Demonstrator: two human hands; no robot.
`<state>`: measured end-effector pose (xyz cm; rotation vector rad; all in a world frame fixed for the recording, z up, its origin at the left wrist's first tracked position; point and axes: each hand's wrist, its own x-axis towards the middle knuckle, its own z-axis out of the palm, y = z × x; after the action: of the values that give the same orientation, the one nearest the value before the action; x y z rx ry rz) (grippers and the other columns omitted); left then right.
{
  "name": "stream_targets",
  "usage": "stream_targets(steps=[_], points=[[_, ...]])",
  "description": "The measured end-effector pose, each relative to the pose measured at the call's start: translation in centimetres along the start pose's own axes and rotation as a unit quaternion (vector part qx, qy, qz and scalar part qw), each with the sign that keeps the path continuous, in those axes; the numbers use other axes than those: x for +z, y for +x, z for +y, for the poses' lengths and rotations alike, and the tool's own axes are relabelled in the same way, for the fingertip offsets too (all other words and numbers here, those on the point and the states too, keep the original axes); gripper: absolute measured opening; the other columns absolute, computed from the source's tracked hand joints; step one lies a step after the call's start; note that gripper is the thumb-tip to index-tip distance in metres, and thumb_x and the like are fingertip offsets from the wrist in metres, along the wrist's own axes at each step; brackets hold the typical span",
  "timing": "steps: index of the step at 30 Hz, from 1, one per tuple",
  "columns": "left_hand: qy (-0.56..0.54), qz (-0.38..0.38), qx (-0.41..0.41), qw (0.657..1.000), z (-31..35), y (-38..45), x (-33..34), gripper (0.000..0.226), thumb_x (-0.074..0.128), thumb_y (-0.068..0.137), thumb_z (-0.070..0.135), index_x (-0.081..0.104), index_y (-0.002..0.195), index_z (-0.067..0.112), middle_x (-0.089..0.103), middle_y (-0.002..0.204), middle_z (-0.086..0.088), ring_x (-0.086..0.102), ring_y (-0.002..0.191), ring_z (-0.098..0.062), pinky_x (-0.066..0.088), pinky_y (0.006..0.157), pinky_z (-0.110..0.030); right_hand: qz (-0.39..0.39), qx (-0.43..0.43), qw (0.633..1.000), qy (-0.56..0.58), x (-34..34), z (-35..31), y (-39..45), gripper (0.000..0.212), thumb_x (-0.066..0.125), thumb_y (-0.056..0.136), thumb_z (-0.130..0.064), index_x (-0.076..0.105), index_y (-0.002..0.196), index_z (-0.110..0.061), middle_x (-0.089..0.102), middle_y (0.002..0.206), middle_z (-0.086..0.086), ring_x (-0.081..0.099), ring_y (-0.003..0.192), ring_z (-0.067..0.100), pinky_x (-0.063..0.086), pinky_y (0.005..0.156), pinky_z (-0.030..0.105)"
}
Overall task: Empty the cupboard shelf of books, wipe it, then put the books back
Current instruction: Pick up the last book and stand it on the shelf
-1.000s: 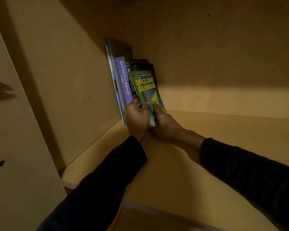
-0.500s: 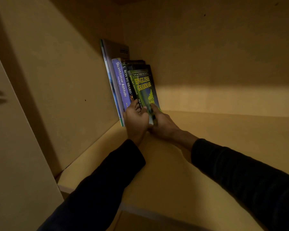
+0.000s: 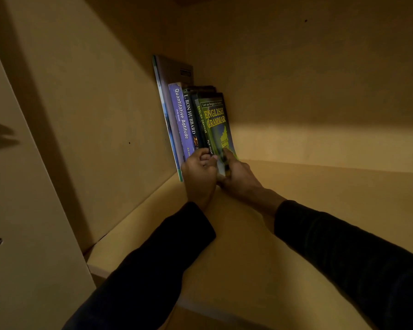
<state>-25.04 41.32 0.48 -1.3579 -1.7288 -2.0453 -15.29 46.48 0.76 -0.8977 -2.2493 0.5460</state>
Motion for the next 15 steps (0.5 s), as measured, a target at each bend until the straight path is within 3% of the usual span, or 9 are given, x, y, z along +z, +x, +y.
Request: stream_targets(steps=[6,12,15], points=[[-0.009,0.005,0.015,1.0,-0.7,0.4,0.5,0.015,0.072,0.084,0.01,0.071,0.097,0.003,0.067,0.075,-0.003,0.065,0.07,-0.018,0.055,0.066,-0.026,0.002,0.013,1.0,-0.002,0.3,0.5,0.7,0.089,0.068,0.087,-0.035,0.014,0.155,-0.014,0.042,0.149,0.015,0.044,0.131,0.036,0.042,0.105,0.041],[0.004,0.015,0.033,0.999,-1.6,0.9,1.2,0.01,0.074,0.083,0.011,0.07,0.09,0.006,0.062,0.073,0.002,0.06,0.067,-0.014,0.043,0.059,-0.008,0.009,0.016,1.0,0.006,0.5,1.0,1.4,0.089,0.069,0.086,-0.039,0.017,0.154,-0.013,0.048,0.144,0.017,0.049,0.126,0.037,0.045,0.101,0.042],[0.005,0.017,0.022,1.0,-1.9,1.2,1.5,0.01,0.075,0.082,0.013,0.067,0.086,0.009,0.062,0.073,0.003,0.059,0.066,-0.013,0.043,0.059,-0.01,0.012,0.016,1.0,0.013,0.7,1.3,1.7,0.088,0.068,0.086,-0.038,0.018,0.154,-0.013,0.05,0.14,0.019,0.051,0.122,0.038,0.046,0.098,0.042]])
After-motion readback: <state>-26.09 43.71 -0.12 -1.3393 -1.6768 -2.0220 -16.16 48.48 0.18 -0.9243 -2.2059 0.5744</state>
